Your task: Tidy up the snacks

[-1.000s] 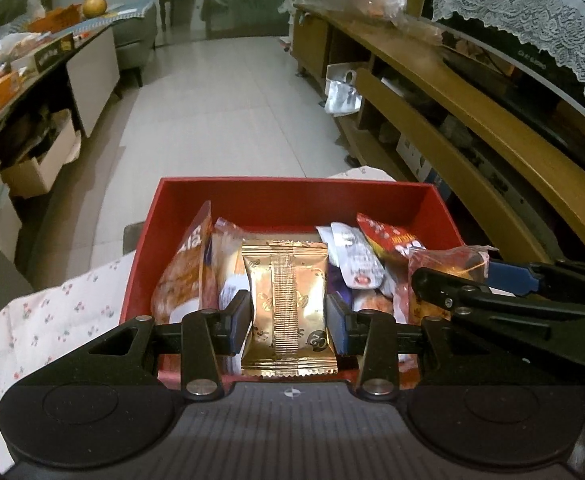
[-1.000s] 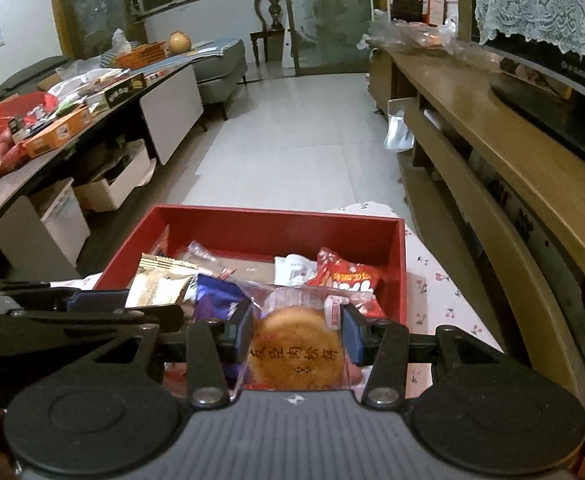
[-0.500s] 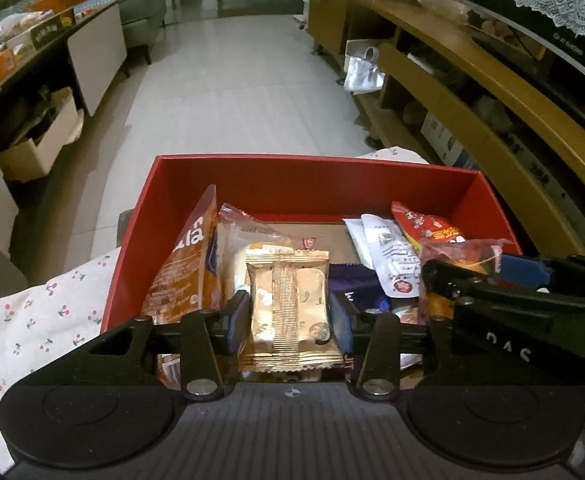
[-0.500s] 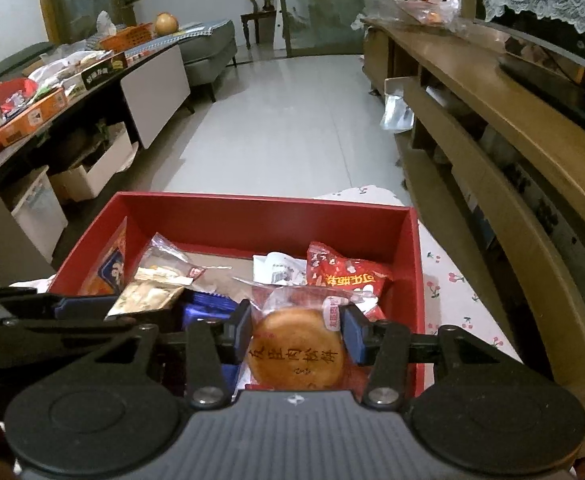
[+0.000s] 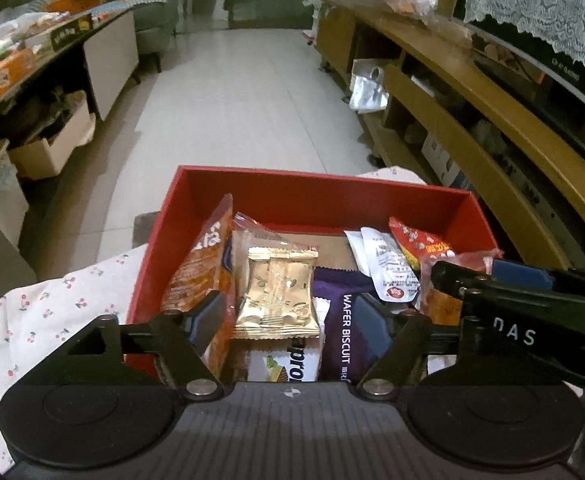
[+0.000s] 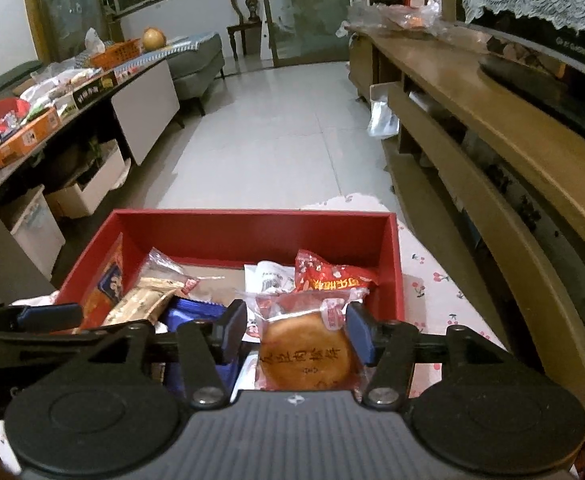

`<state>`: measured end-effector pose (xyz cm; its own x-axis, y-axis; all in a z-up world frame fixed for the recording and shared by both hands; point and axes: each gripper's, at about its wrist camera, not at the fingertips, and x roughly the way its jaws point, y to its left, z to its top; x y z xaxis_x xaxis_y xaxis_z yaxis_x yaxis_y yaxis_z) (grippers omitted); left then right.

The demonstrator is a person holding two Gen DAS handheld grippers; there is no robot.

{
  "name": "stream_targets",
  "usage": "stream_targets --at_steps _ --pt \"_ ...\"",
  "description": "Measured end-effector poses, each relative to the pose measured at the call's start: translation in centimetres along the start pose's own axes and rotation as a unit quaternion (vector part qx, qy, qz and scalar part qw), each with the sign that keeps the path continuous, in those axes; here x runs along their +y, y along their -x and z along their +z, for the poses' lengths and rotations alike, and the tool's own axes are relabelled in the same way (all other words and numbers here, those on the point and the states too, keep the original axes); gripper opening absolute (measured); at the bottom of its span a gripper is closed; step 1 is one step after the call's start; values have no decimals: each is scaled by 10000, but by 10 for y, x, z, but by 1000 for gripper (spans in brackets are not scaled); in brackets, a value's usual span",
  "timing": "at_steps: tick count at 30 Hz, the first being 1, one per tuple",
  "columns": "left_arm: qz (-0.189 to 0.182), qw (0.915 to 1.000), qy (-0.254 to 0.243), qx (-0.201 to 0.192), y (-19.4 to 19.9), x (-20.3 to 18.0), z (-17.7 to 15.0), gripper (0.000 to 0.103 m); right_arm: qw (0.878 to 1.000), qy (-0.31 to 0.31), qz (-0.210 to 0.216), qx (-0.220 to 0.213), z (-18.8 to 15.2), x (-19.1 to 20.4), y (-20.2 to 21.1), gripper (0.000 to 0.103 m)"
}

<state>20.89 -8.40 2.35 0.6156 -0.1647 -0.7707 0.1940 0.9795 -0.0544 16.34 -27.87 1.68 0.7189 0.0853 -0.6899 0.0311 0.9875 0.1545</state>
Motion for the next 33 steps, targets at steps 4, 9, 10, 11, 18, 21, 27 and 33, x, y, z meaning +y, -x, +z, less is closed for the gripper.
stream_targets --at_steps 4,9,10,11,18,21,27,33 --pt "235 9995 -76 -183 13 2 -3 87 9997 102 -28 -206 1 4 13 68" --pt "241 9993 81 -285 26 10 -6 89 9994 38 35 -341 -2 8 30 68" --pt "255 9991 101 -329 29 11 -7 89 9994 25 40 -354 -3 8 34 68" --pt "271 9989 94 -383 33 11 -8 90 9993 9 50 -374 -5 7 38 69" --pt "698 9923 -149 -1015 70 4 -20 103 9980 -205 80 -588 -22 3 77 70" --pt "927 9889 -287 -1126 81 -2 -28 103 9975 -305 86 -624 -30 2 91 71" --pt "1538 9798 -860 -948 85 -20 -49 103 9981 -329 -36 -524 -51 2 105 72" --pt "887 9927 -522 -637 89 -14 -66 103 9986 -404 -32 -329 -73 2 118 72"
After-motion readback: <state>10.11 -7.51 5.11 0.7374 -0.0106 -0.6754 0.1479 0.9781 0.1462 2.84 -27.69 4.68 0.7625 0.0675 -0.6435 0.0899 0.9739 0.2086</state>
